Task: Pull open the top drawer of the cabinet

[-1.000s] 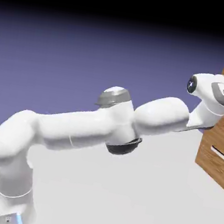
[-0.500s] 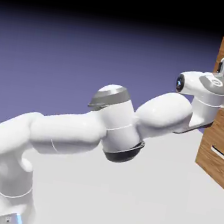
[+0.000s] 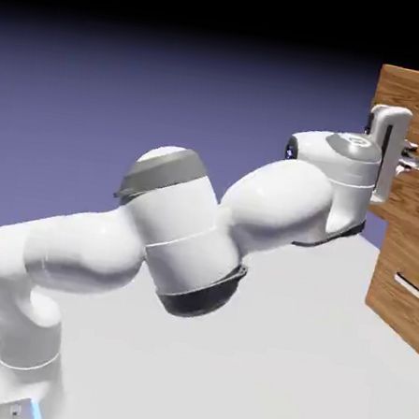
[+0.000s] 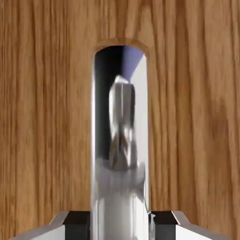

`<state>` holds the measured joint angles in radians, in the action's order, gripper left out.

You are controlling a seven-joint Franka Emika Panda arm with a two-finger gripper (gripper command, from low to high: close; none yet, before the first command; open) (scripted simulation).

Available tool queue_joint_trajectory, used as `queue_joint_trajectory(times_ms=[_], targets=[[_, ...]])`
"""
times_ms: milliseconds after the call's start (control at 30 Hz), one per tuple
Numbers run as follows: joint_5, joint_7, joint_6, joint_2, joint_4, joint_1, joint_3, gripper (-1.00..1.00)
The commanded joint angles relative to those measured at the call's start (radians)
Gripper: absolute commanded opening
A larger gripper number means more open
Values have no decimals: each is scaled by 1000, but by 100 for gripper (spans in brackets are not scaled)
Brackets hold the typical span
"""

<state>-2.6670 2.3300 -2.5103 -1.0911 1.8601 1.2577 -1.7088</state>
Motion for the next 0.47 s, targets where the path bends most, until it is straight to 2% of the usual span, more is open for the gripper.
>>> queue_joint_trajectory(times_ms=[0,200,233,433], targets=[[4,-6,10,3,36,30,-16,-100],[19,-37,60,6,236,200,-118,-100],[19,-37,60,6,236,200,-118,100],[46,-56,91,-5,402,354,-216,100]])
